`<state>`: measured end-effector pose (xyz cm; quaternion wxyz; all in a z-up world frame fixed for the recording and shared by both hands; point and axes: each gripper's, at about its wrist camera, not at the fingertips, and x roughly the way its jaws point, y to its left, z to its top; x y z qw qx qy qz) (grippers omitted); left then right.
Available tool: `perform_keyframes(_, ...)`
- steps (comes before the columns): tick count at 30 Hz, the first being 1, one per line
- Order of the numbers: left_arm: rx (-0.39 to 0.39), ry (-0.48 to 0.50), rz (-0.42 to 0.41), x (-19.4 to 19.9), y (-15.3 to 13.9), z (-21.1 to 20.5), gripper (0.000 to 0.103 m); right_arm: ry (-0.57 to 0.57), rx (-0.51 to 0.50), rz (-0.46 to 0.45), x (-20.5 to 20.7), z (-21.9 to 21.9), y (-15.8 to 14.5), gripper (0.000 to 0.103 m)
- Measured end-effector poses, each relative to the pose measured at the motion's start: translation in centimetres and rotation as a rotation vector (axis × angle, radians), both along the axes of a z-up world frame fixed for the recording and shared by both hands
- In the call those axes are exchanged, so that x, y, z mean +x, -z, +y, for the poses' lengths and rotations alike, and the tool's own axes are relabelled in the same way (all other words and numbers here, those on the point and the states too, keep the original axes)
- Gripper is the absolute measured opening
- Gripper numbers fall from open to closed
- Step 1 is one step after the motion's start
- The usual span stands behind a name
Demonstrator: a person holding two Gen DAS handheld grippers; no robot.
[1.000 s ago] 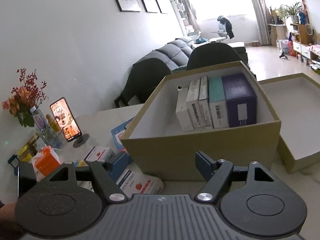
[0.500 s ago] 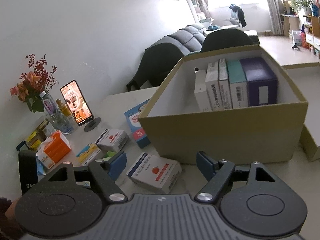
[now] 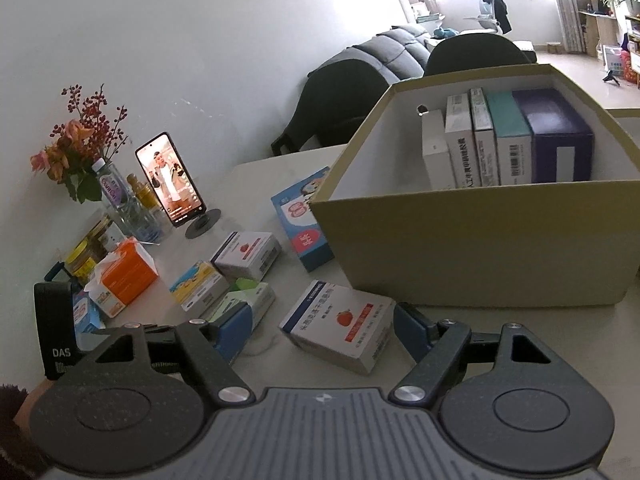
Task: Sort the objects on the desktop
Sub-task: 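Close the left gripper around the white-and-green tablet box, then lift the tablet box with the left gripper over the beige box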
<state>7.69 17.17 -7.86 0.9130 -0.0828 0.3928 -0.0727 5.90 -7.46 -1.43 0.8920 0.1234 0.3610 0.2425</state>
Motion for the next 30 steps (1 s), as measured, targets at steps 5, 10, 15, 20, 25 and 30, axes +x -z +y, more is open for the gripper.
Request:
perform_keyframes(5,-0.054,-0.021,-0.009,-0.2,0.0,0.7,0.050,-0.008,-0.003,0.005,0.1,0.4,0.1,0.081)
perform_keyframes(10,-0.087,-0.037,-0.040,-0.5,-0.8,1.1,0.050,-0.009,-0.003,0.007,0.3,0.5,0.1,0.081)
perform_keyframes(15,-0.093,-0.026,-0.075,-0.2,-2.0,0.8,0.049,-0.004,0.004,-0.004,0.4,0.4,-0.2,0.081)
perform_keyframes(20,-0.098,-0.012,-0.117,0.1,-3.3,0.0,0.049,0.006,0.009,-0.006,0.6,0.0,-0.3,0.081)
perform_keyframes(25,-0.088,0.011,-0.162,0.7,-4.8,-1.0,0.049,0.019,0.018,-0.018,0.7,-0.6,-0.6,0.081)
perform_keyframes(30,-0.078,0.038,-0.198,1.7,-6.1,-2.1,0.049,0.047,0.018,-0.048,0.8,-1.6,-1.5,0.081)
